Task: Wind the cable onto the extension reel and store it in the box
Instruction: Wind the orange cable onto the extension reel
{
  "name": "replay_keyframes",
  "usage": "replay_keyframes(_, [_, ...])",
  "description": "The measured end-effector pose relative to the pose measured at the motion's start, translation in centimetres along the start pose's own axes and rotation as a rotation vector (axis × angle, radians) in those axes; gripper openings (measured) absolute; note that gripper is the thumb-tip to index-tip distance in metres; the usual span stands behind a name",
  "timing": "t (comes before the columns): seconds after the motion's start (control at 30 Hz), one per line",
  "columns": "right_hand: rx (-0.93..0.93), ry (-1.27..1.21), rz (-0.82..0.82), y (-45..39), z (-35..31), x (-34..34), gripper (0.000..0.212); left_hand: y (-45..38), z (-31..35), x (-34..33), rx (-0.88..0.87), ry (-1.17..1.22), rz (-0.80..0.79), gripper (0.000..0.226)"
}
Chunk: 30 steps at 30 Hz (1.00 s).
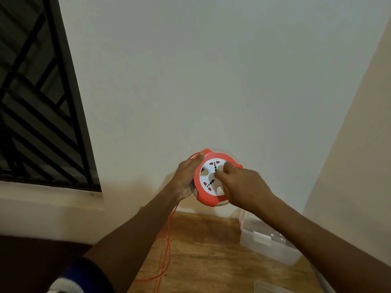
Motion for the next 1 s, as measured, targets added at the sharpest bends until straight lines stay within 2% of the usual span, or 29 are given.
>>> replay_keyframes(0.1, [0.207,0.058,-0.146,0.0,0.5,0.5,0.071,0.1,-0.2,0.0,0.001,-0.03,-0.026,0.045])
replay_keyframes(0.23, [0.339,0.163,-0.209,-0.2,0.3,0.9,0.072,0.2,-0.5,-0.3,-0.002,-0.077,-0.045,0.047])
replay_keyframes(0.33, [0.439,0.216,-0.278,-0.3,-0.1,1.0,0.07,0.5,-0.2,-0.4,-0.01,-0.096,-0.099,0.056])
replay_keyframes(0.53, [0.449,0.333,-0.42,-0.7,-0.1,2.1,0.061,0.6,0.2,0.1,-0.032,-0.161,-0.174,0.052])
replay_keyframes(0.83, [0.453,0.491,-0.384,-1.3,-0.7,1.3,0.074,0.4,0.0,0.6,-0.054,-0.192,-0.163,0.05])
replay_keyframes(1.0, [0.51,0.472,-0.329,-1.4,-0.6,2.3,0.075,0.2,-0.1,1.2,-0.024,-0.174,-0.184,0.049])
Point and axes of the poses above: each hand's wrist, its own y-axis away from the middle knuckle, its own x-axis out of the back of the hand, z = x × y, the point moved 1 cm from there along -y, towards the middle knuckle, and after that the axes turned 15 degrees about -y, right-handed, at the moved point
